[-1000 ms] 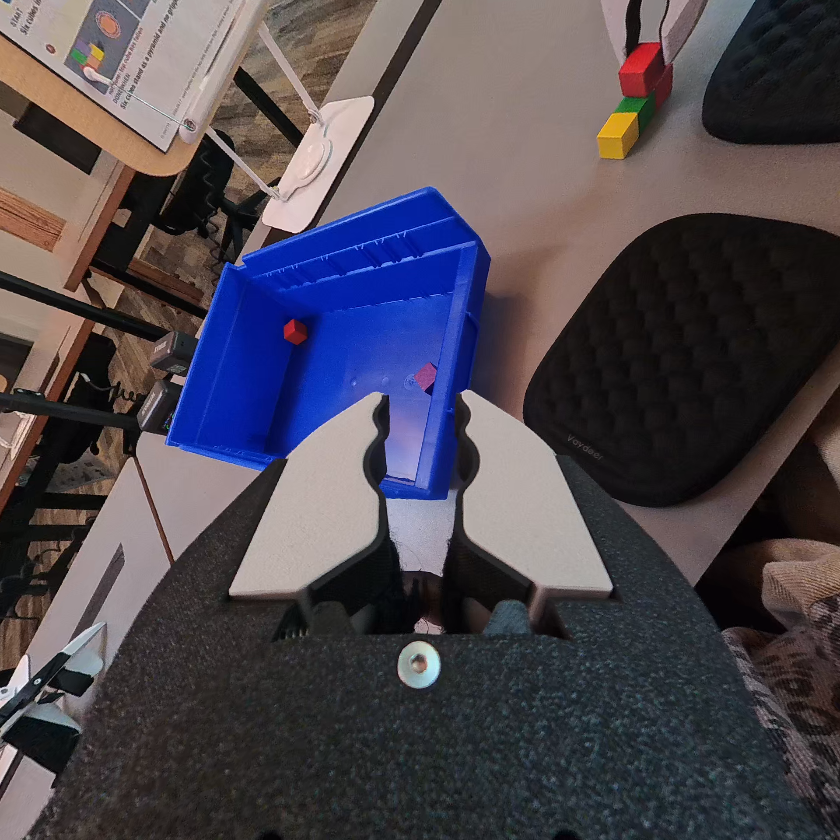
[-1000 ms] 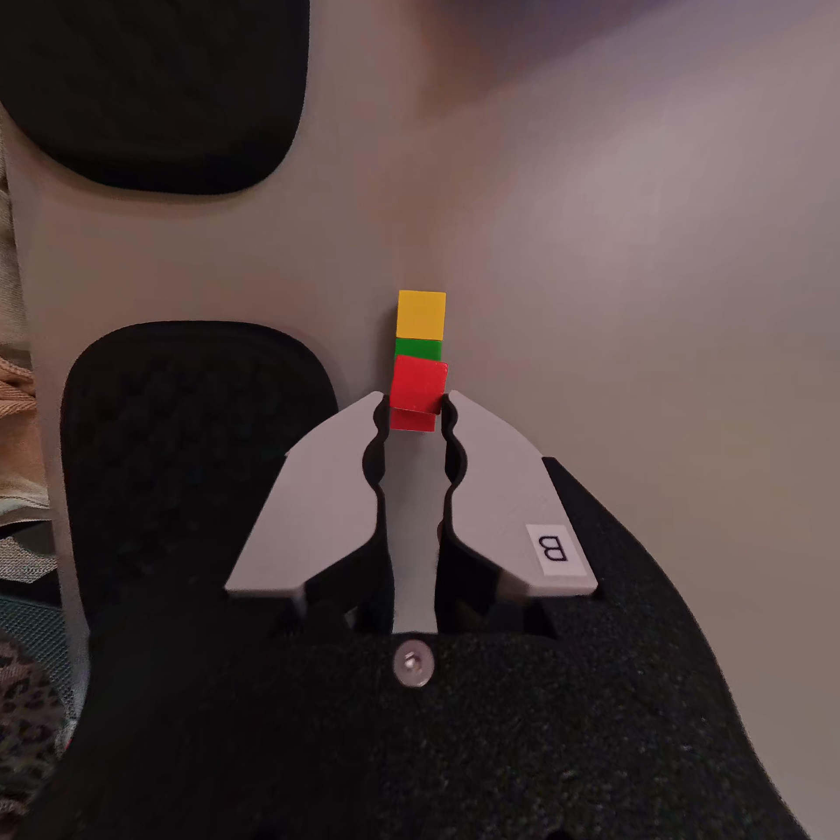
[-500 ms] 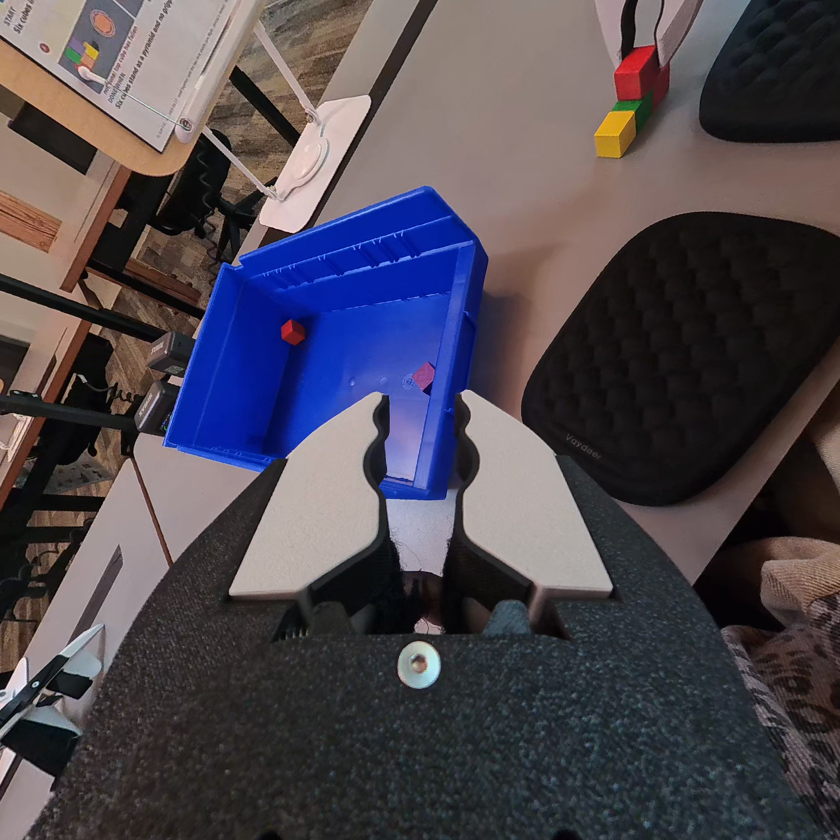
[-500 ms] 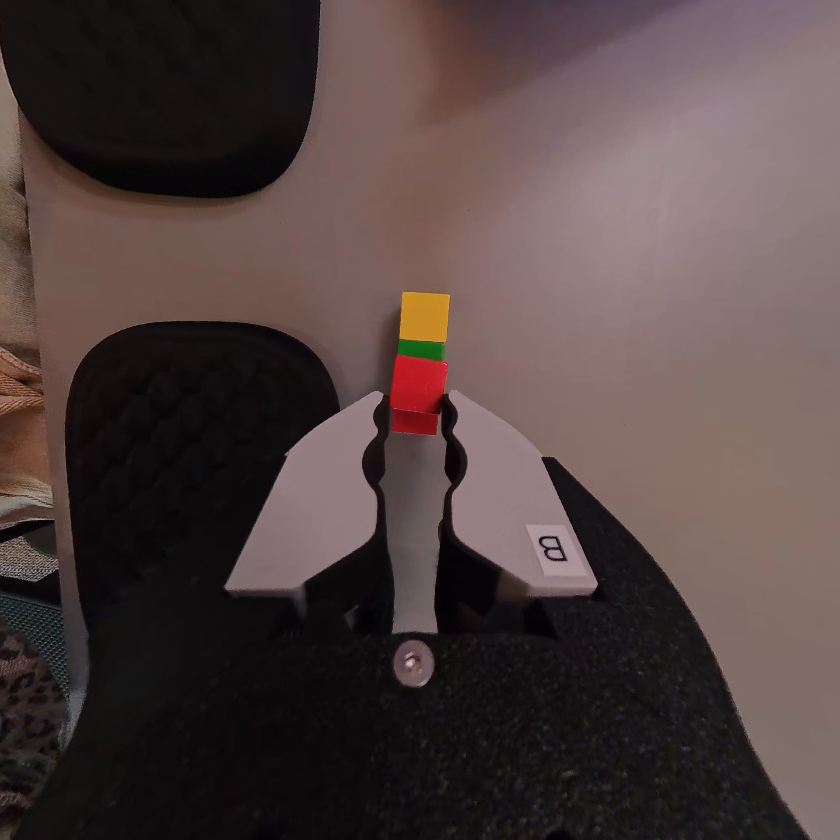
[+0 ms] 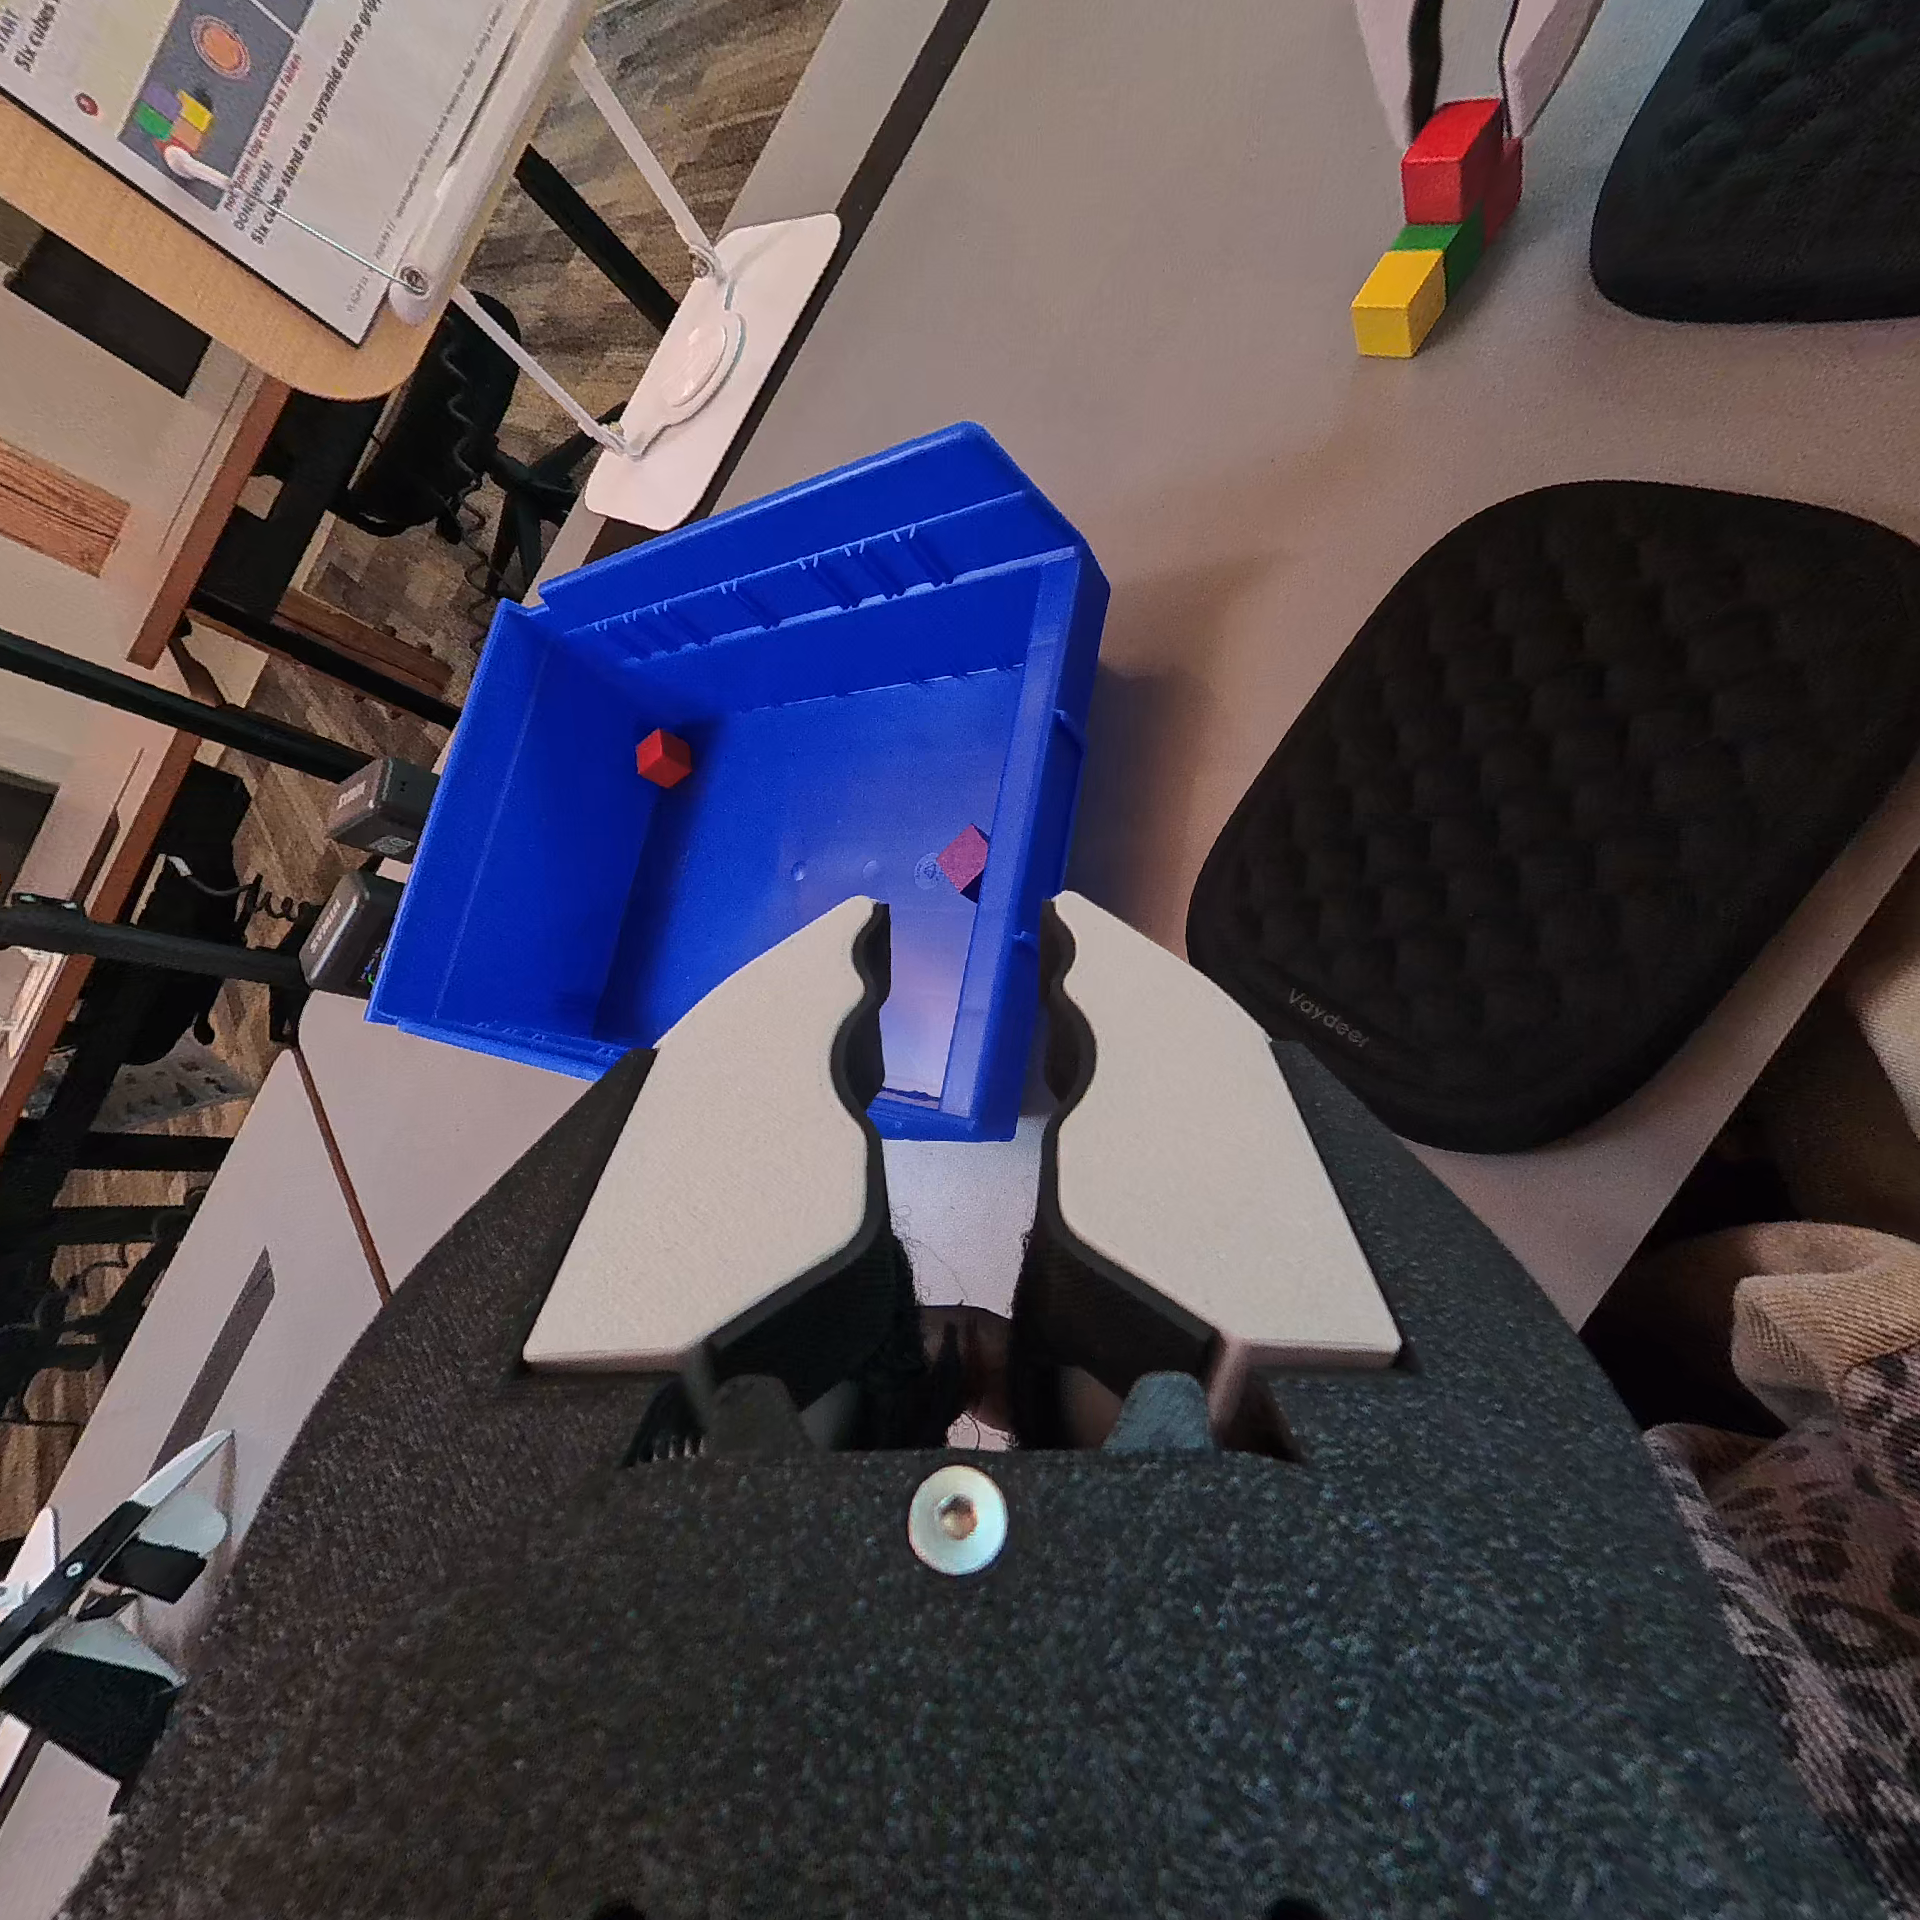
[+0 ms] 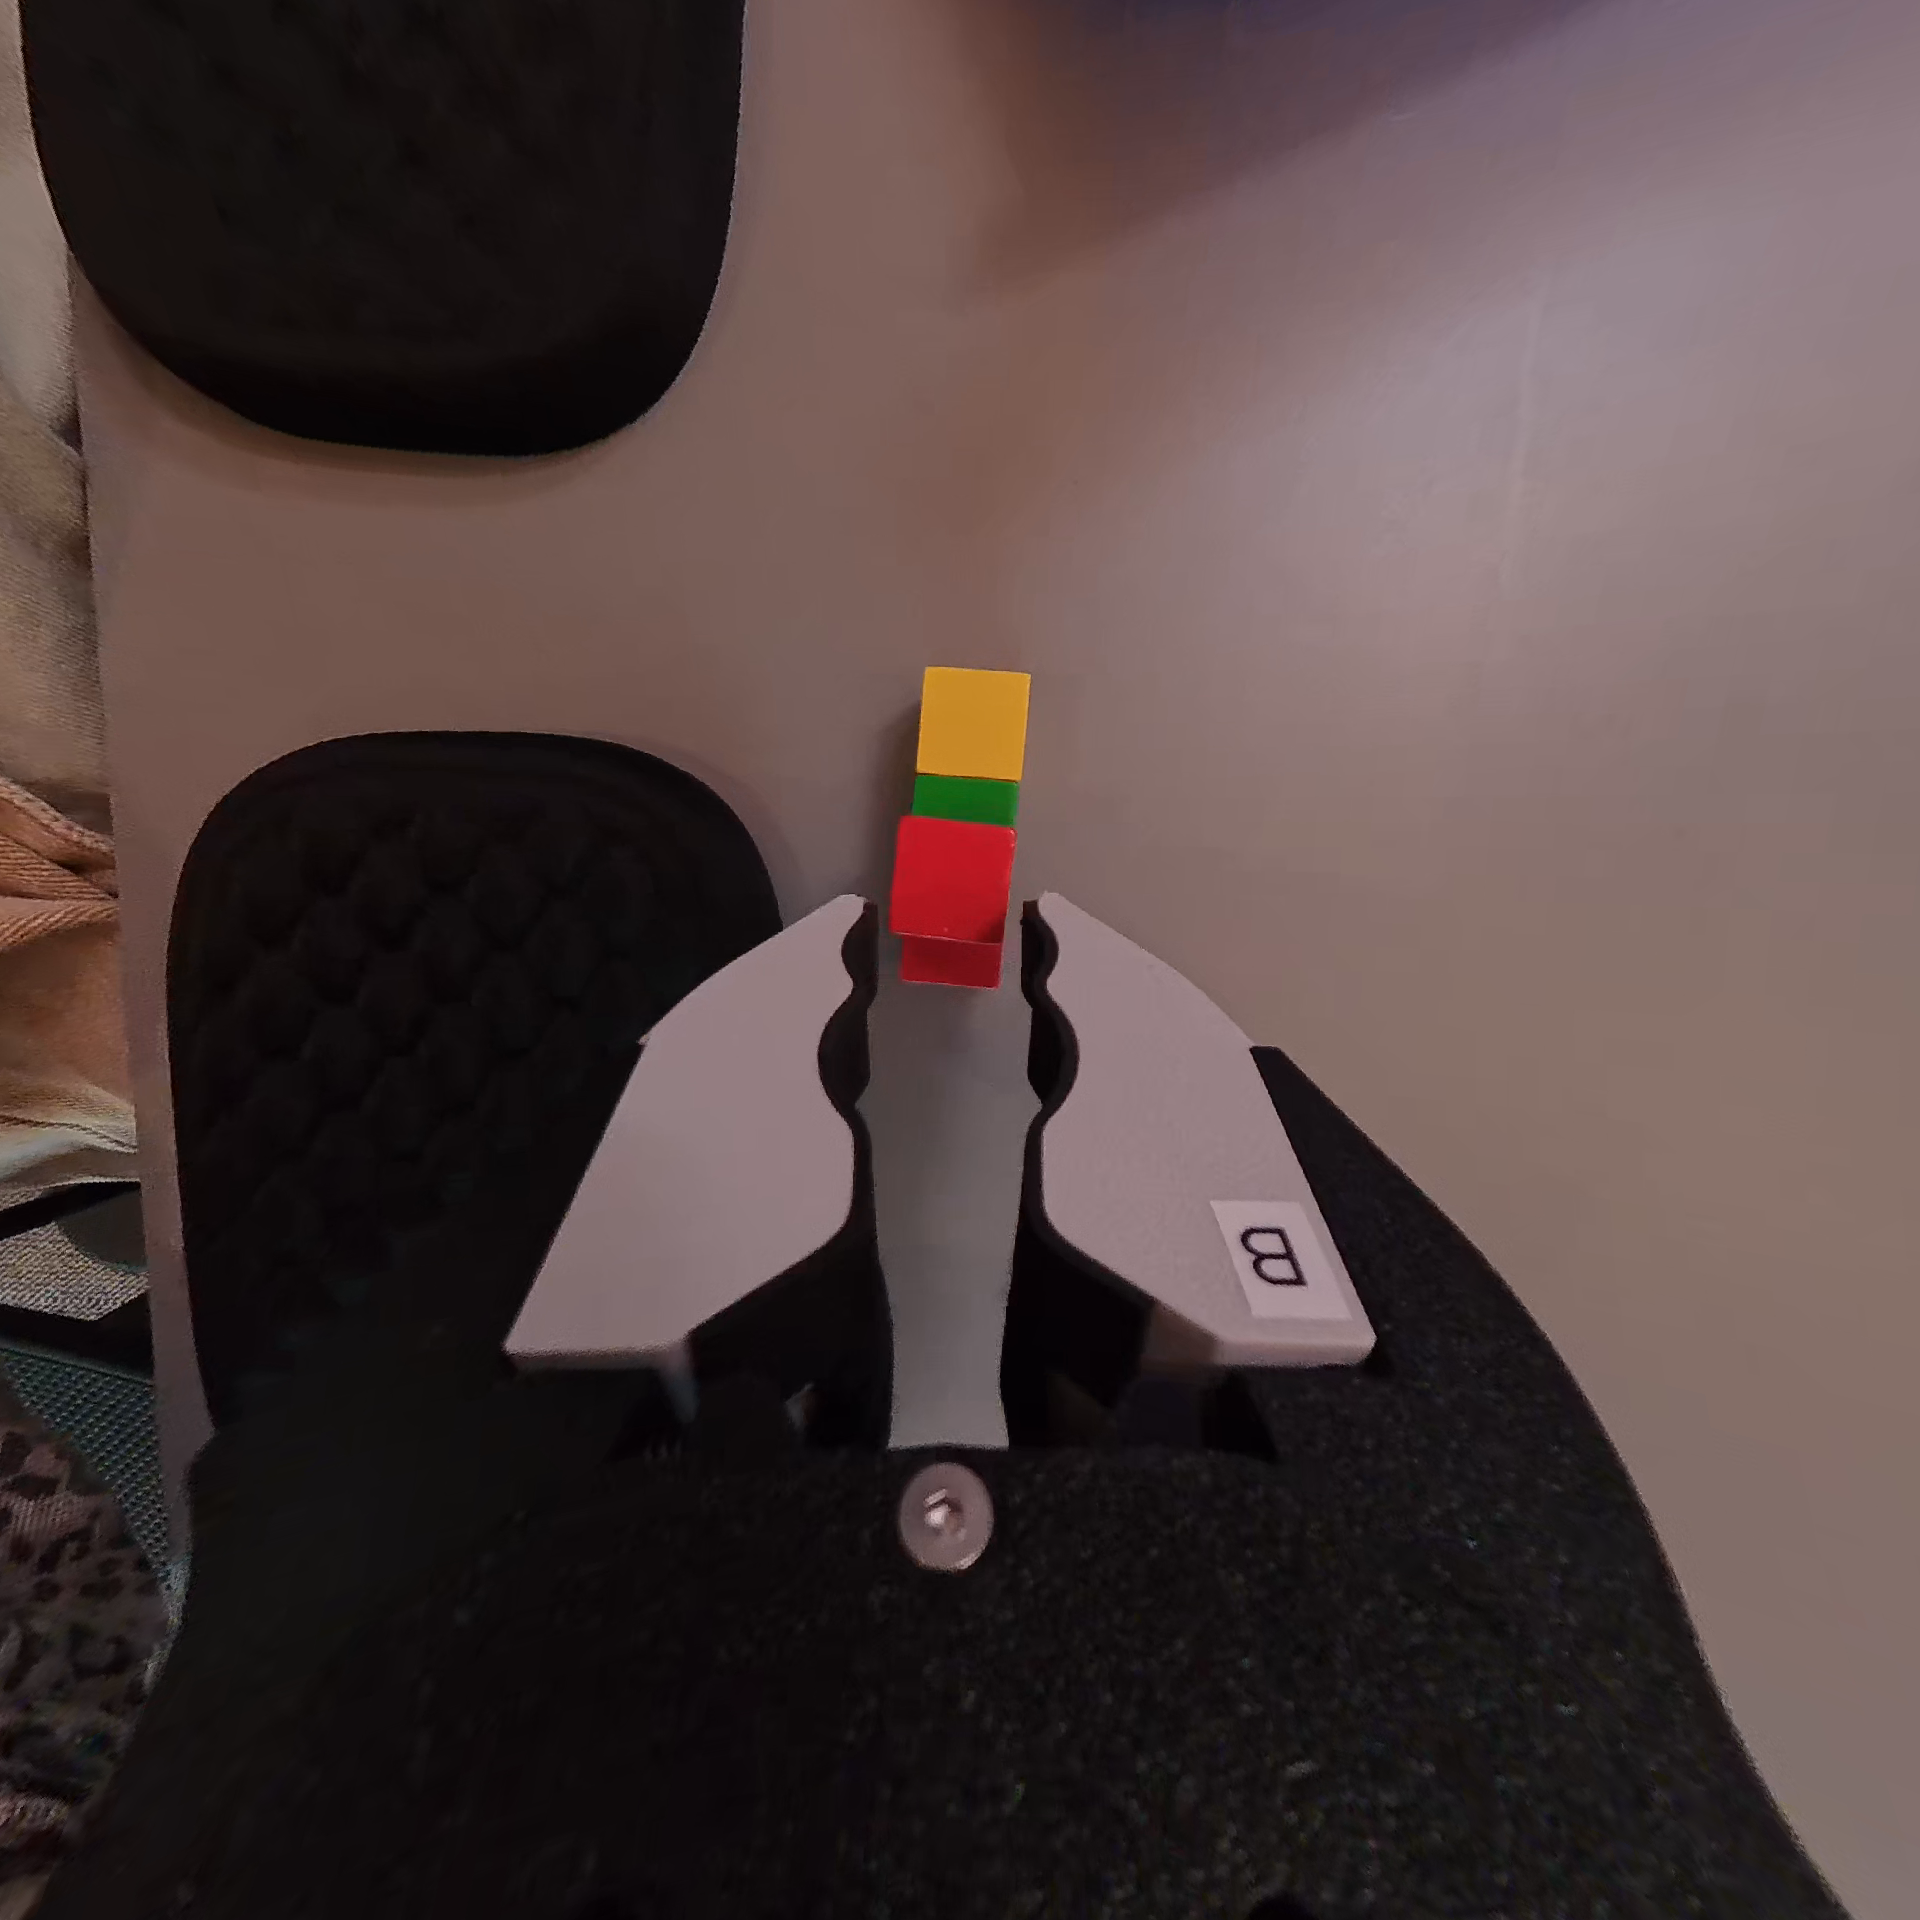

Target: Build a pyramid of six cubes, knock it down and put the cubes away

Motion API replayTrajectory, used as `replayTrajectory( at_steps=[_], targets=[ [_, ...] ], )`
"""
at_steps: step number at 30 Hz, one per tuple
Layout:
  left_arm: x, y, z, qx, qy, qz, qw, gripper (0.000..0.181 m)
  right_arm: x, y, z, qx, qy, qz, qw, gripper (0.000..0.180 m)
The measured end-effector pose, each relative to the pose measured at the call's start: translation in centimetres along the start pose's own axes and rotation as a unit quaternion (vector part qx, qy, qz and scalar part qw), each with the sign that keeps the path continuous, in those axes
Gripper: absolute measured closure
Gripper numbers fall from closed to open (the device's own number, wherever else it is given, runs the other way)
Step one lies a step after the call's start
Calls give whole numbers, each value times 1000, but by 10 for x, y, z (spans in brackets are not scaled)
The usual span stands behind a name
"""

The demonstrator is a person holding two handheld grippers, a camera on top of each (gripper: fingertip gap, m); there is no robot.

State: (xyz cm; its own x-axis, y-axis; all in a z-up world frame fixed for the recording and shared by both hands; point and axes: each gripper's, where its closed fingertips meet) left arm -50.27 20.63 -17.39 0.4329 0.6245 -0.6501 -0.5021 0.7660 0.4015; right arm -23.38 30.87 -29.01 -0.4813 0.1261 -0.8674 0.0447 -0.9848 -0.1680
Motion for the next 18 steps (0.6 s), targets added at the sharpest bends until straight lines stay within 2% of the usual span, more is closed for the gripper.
replayTrajectory(
  at_steps=[4,6,12,16,18],
  targets=[
    [0,0,-1,-2,1,0,1000,154,-6,-4,7,12,-5,-15,1000,142],
    [0,1,-1,-5,1,0,1000,154,-16,-10,28,34,-21,-44,998,140],
    [0,1,-1,-6,2,1,1000,154,-32,2,162,29,-80,-76,993,139],
    [-6,1,-3,-6,-8,5,1000,154,-8,-19,228,3,-45,-110,993,140],
    [-10,3,-6,-11,-12,12,1000,154,13,-36,252,30,-18,-111,993,145]
  ],
)
Point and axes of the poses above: each gripper's, where its closed fingertips meet, x out along the fingers, z out of its top, y = z × x across the jaws, and after that the axes turned 13 degrees about -z, right-handed
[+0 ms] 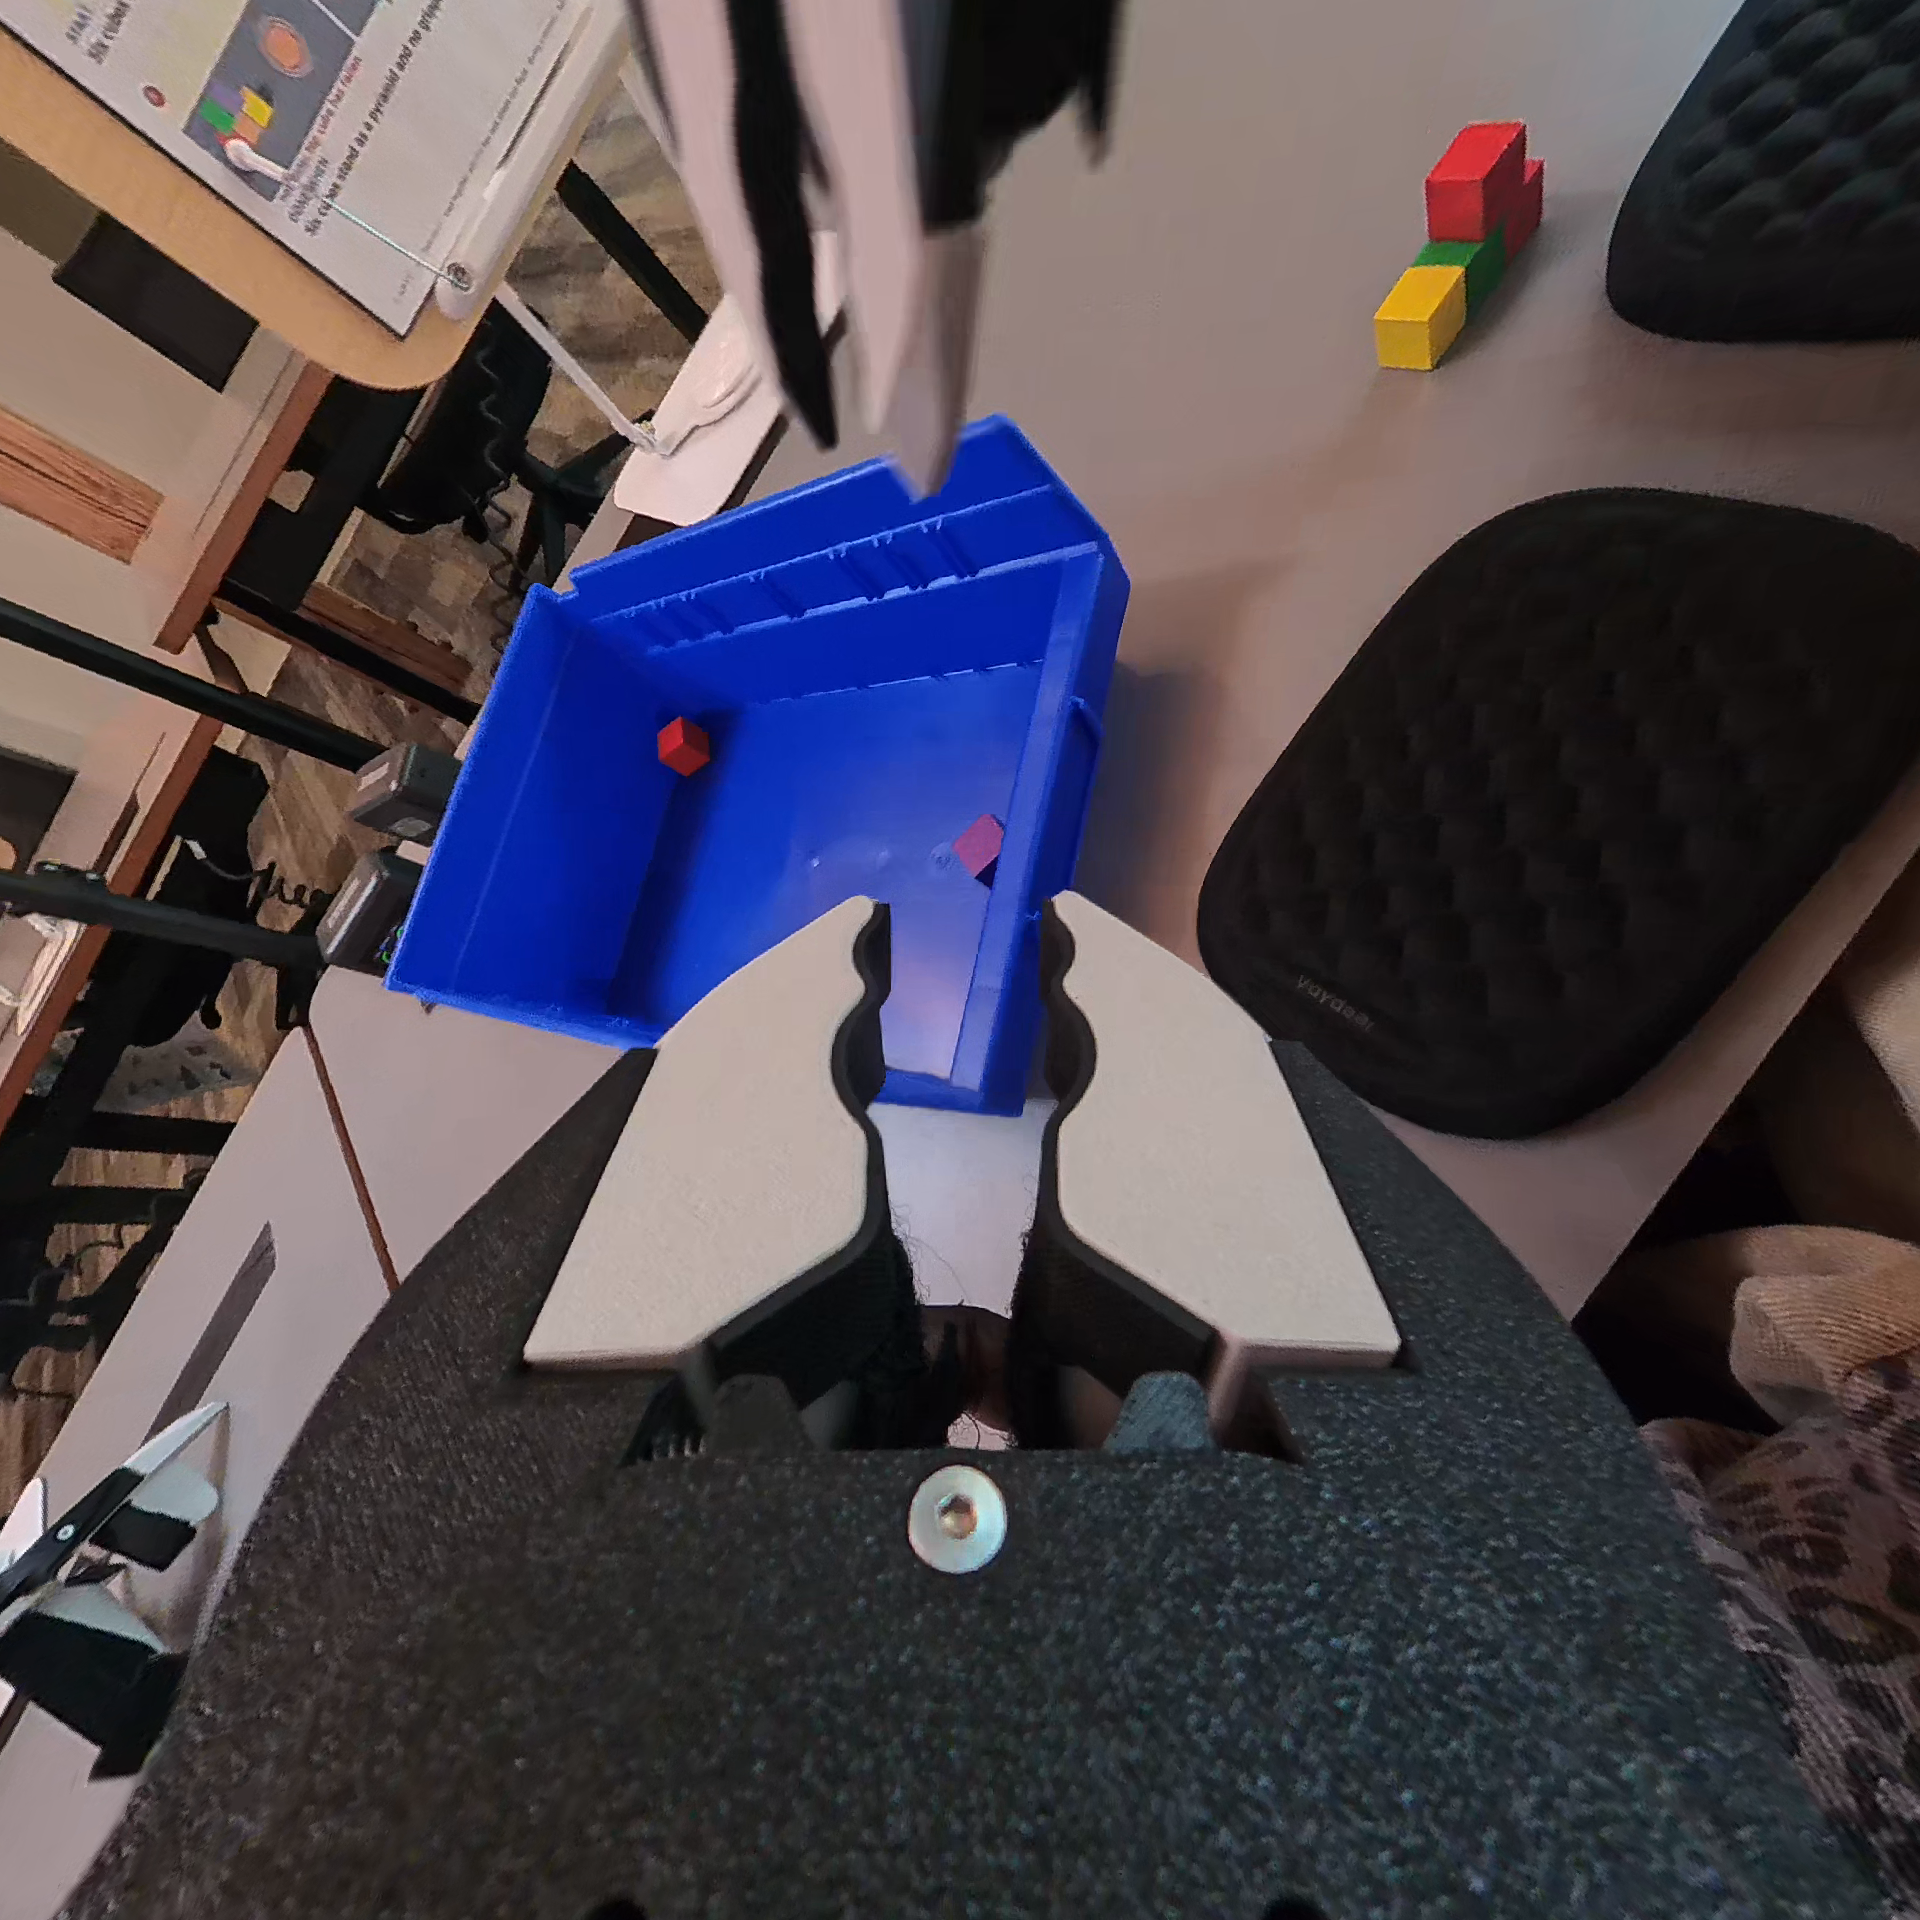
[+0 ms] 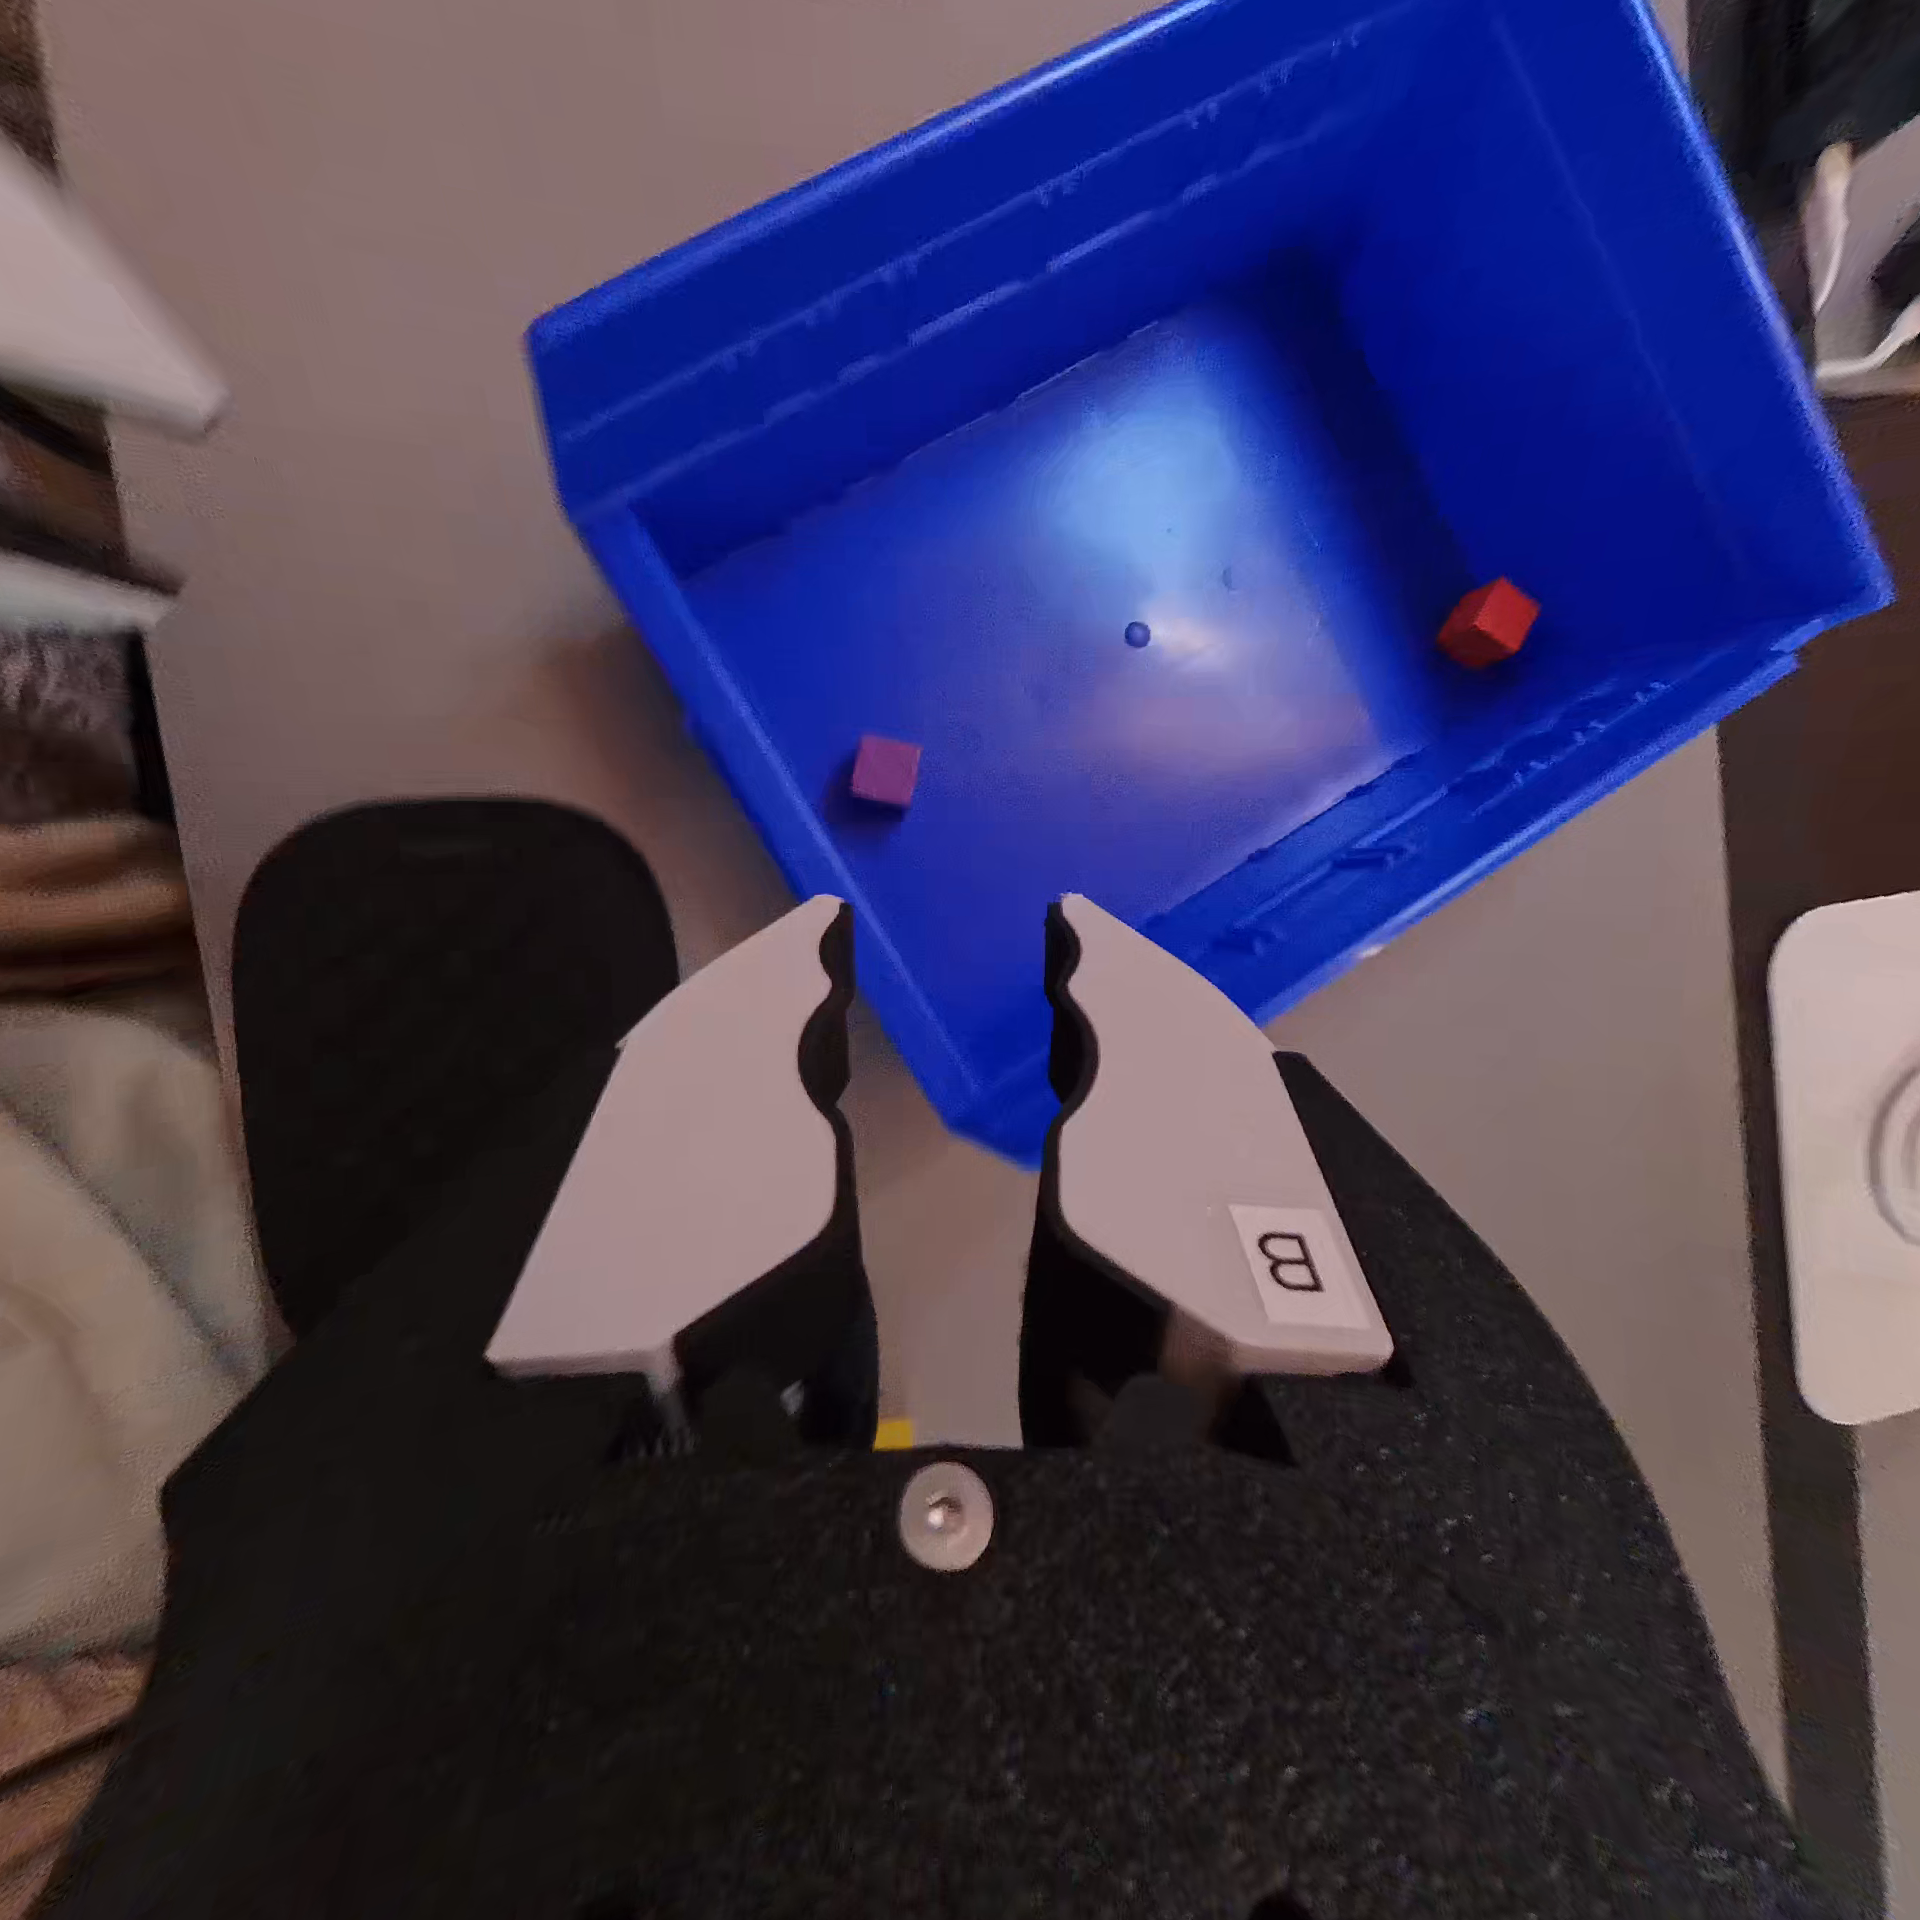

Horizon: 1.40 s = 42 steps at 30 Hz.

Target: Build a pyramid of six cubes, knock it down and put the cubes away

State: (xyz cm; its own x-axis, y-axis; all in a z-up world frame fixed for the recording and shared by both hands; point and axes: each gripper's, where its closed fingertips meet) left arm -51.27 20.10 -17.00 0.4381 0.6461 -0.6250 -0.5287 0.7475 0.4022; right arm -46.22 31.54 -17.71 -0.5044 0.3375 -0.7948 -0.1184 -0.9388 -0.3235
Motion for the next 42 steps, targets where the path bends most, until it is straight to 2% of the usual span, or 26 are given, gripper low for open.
replayTrajectory(
  at_steps=[3,6,12,15,17,18,21,25,27,30,33,36,42],
  targets=[
    [-6,4,-6,-9,-7,9,1000,154,43,10,14,36,82,46,995,139],
    [-11,7,-11,-19,-16,14,1000,154,84,25,9,41,153,56,986,135],
    [-12,11,-14,-22,-23,14,999,154,118,43,-22,53,233,54,970,132],
    [-11,10,-12,-17,-23,12,999,155,124,50,-31,55,240,71,967,141],
    [-9,9,-10,-14,-22,10,1000,154,127,51,-35,36,235,70,969,157],
    [-8,9,-9,-12,-20,9,1000,154,126,50,-34,26,223,66,972,157],
    [-6,8,-8,-9,-14,7,1000,154,102,42,-20,14,161,63,985,157],
    [-2,6,-5,-2,-10,1,1000,154,30,26,-22,-19,81,54,995,158],
    [-1,5,-4,3,-10,-1,1000,154,-7,21,-45,-40,78,51,995,158],
    [0,4,-1,10,-8,1,1000,154,-41,12,-102,-81,121,42,988,158],
    [2,1,3,14,-7,-3,1000,154,-50,13,-158,-77,185,60,978,158],
    [5,-3,6,23,-2,-8,1000,154,-43,15,-198,-76,225,68,969,158],
    [8,-6,8,32,7,-14,999,153,-25,17,-225,-72,237,87,965,158]
  ],
)
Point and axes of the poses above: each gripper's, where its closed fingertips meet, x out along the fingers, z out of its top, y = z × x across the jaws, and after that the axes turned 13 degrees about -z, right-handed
